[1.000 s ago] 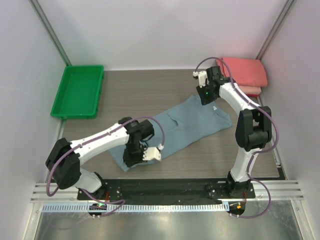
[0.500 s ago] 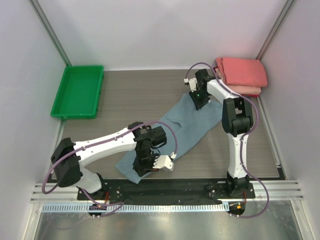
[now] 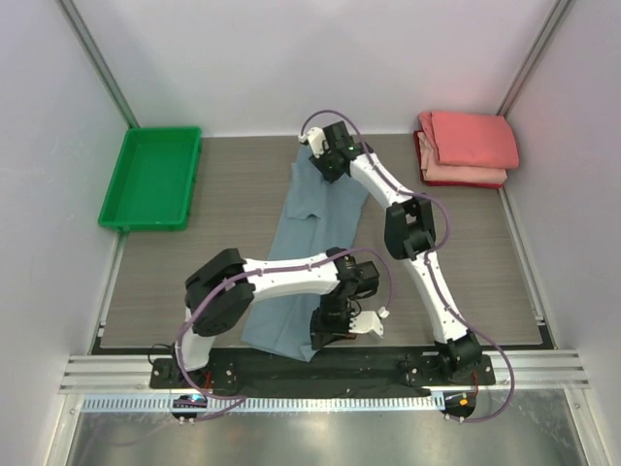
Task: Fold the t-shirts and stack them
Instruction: Fold the tshirt
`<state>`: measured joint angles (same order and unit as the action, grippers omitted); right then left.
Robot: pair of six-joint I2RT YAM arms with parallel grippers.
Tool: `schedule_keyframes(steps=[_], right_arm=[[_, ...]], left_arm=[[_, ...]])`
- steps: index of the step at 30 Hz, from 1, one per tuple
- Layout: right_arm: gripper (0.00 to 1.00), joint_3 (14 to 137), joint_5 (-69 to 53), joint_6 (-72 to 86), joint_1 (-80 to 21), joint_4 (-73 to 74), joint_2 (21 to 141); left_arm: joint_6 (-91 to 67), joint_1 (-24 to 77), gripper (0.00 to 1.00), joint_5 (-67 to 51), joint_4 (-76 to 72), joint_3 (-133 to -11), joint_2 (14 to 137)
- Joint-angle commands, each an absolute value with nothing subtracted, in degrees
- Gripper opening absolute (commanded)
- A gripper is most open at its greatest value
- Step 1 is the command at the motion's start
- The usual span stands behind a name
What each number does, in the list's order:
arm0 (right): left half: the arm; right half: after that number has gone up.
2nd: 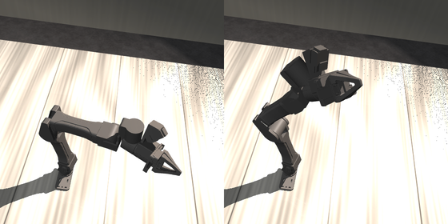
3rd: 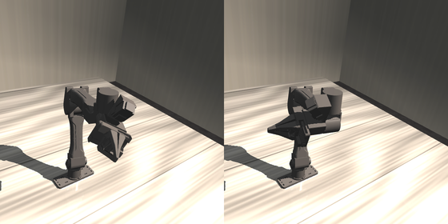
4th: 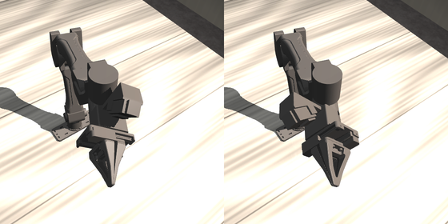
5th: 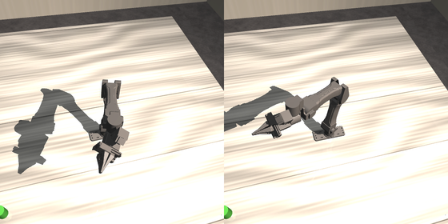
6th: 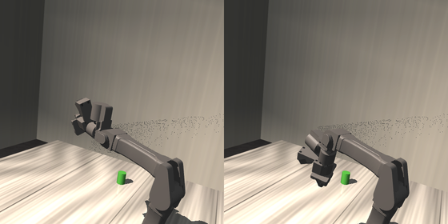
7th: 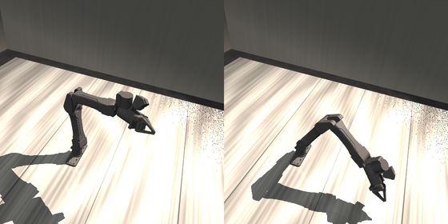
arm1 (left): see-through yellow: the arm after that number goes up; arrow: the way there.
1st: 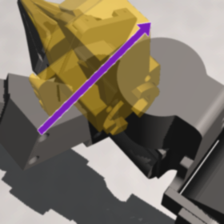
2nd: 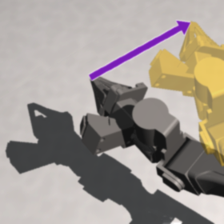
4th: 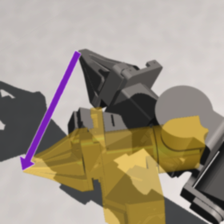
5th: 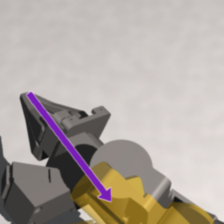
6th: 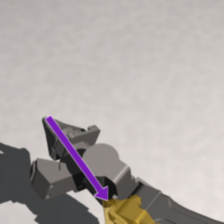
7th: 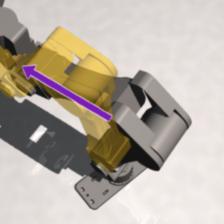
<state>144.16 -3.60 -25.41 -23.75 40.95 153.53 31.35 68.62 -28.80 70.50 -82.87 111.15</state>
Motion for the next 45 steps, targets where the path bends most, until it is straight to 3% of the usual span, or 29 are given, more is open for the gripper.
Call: schedule_keyframes(steps=[1,6,8,15,19,23,34,45], right_arm=[[0.34,144.1,-3.7,-26.2,-25.1,30.7,157.2],[0.4,144.0,-6.2,-24.5,-25.3,24.8,155.1],[0.43,142.6,-6.7,-22.2,-24.9,24.5,152.5],[0.5,132.9,-8.0,-16.4,-23.4,23.3,134.4],[0.5,124.7,-7.3,-17.0,-22.9,23.3,129.7],[0.5,119.5,-6.6,-16.9,-22.0,23.6,129.1],[0.49,121.0,-5.5,-17.3,-21.0,23.9,137.4],[0.48,133.8,-6.2,-20.5,-20.7,24.2,151.7]], left_arm=[[29.4,69.5,0.04,-33.9,69.1,-87.8,115.0],[25.6,68.9,0.16,-30.9,65.1,-92.3,118.0],[24.3,68.3,0.3,-28.5,65.2,-95.8,116.6],[23.2,66.2,0.41,-27.7,68.6,-103.2,110.0],[23.8,65.6,0.25,-26.3,66.6,-94.6,110.1],[23.1,65.1,0.18,-24.4,58.1,-85.1,109.8],[22.3,64.6,0.17,-23.2,49.0,-75.8,115.5],[23.6,64.2,0.17,-23.8,49.7,-85.4,125.2]])
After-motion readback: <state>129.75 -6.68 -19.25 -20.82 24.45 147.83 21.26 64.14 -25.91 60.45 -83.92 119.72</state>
